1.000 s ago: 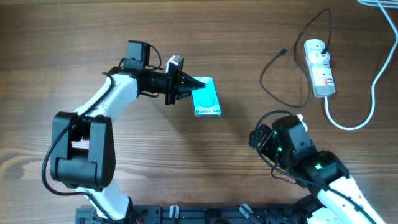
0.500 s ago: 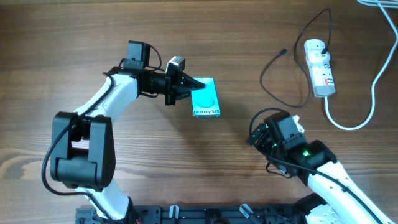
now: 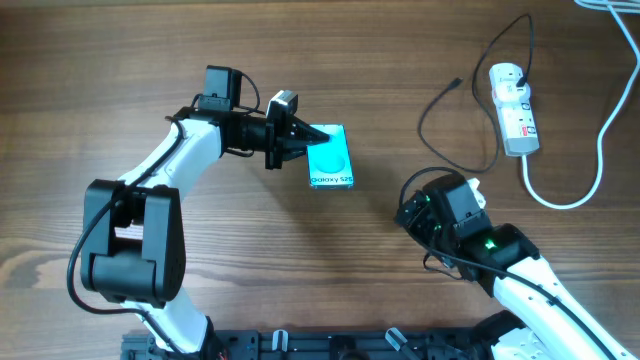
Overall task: Plug charger to phone and switch on socket
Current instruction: 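Move the right gripper to the black cable and grasp its USB-C end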
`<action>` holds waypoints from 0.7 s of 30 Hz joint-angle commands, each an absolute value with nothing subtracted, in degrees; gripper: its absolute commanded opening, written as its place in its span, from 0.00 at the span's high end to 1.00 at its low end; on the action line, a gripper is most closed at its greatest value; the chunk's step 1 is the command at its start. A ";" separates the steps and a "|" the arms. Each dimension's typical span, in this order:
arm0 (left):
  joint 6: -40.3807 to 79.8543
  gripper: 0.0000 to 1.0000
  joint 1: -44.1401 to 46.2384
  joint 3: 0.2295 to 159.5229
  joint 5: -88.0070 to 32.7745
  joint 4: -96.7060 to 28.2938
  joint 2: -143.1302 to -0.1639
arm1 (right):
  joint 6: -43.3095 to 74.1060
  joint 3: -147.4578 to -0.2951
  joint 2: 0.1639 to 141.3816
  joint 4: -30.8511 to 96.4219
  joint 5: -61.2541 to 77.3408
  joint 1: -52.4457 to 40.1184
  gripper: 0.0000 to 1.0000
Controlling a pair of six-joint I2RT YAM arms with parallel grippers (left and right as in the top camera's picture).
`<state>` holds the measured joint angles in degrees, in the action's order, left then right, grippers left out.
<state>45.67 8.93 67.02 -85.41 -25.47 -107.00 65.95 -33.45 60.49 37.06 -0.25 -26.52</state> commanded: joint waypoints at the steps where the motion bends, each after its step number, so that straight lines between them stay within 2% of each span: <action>1: 44.47 0.96 8.73 67.40 -88.27 -25.52 -106.74 | 65.32 -34.30 60.77 34.57 -3.31 -26.37 0.28; 2: 43.57 0.96 8.73 67.40 -88.27 -25.52 -106.74 | 63.31 -34.37 60.75 32.91 -3.42 -26.37 0.35; 5: 43.24 0.96 8.73 67.40 -88.27 -25.98 -106.74 | 59.61 -36.99 60.75 32.25 -3.95 -26.37 0.39; 13: 42.17 0.96 8.73 67.40 -87.96 -25.96 -106.74 | 58.28 -52.16 61.10 44.97 -13.82 -24.62 0.39; 17: 42.19 0.96 8.78 67.40 -87.96 -25.96 -106.74 | 56.75 -55.90 62.46 47.86 -13.78 -19.33 0.38; 21: 42.19 0.96 8.78 67.40 -87.42 -25.96 -106.74 | 52.05 -58.11 68.34 45.39 -10.98 -12.32 0.38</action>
